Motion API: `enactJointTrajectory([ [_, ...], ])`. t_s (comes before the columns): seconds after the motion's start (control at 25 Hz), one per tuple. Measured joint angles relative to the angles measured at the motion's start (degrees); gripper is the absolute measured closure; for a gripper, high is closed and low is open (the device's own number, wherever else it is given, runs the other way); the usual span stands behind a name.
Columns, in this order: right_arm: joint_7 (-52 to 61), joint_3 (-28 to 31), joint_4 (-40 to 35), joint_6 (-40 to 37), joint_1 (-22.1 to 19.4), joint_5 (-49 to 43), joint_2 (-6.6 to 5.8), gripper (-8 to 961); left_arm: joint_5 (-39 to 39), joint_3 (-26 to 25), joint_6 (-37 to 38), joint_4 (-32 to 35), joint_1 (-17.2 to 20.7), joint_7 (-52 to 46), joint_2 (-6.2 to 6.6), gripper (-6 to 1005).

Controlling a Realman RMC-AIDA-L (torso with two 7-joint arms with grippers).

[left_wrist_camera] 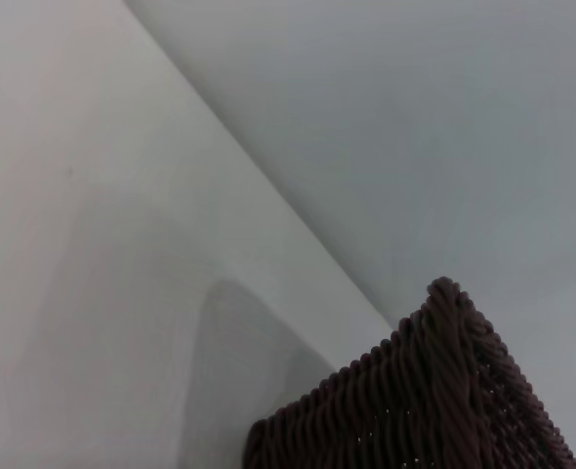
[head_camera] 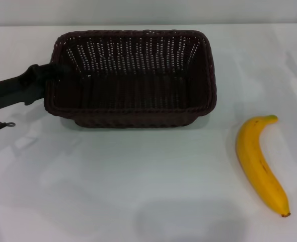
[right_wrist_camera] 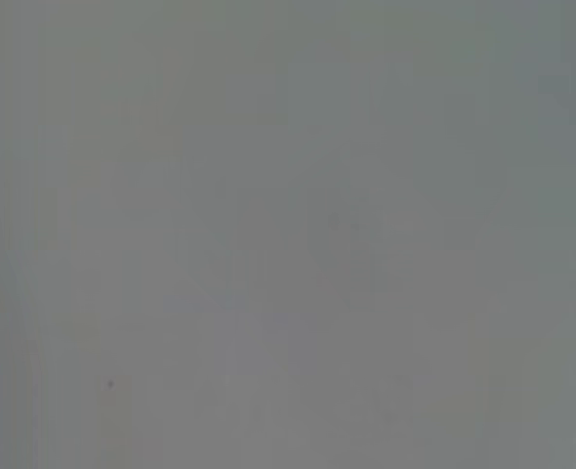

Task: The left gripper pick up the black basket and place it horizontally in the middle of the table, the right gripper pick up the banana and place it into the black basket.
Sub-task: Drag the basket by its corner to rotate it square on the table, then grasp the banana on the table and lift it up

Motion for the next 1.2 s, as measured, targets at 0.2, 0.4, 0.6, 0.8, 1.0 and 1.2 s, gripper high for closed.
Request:
enactJointTrajectory([
  [0.2,0.0,0.1,-0.1,0.0,-0.1,0.0,0.0,89,0.0,0.0,-1.1,0.4,0.2,2.4,-0.17,377],
  [0.4,0.0,1.3,-0.1,0.0,-0.1,0.0,0.03,90,-3.8,-0.4,-1.8,0.5,1.3,8.0,-0.41,262],
  [0.6,0.1,3.6,0.1,0.0,-0.2,0.0,0.25,91,-11.9,-0.4,-4.1,0.6,3.9,13.7,-0.53,217],
  [0.8,0.5,4.5,0.2,0.2,-0.9,0.0,0.41,92,-21.4,-0.4,-7.1,0.6,7.6,20.8,-0.9,219],
  [1.0,1.1,6.6,0.2,1.9,-2.0,0.0,0.54,93,-30.0,-0.4,-7.5,0.1,10.9,28.4,-1.57,220],
  [1.2,9.8,7.6,0.1,2.9,-3.8,0.1,0.31,94,-40.6,-0.4,-6.8,-0.2,14.6,38.9,-3.8,222],
])
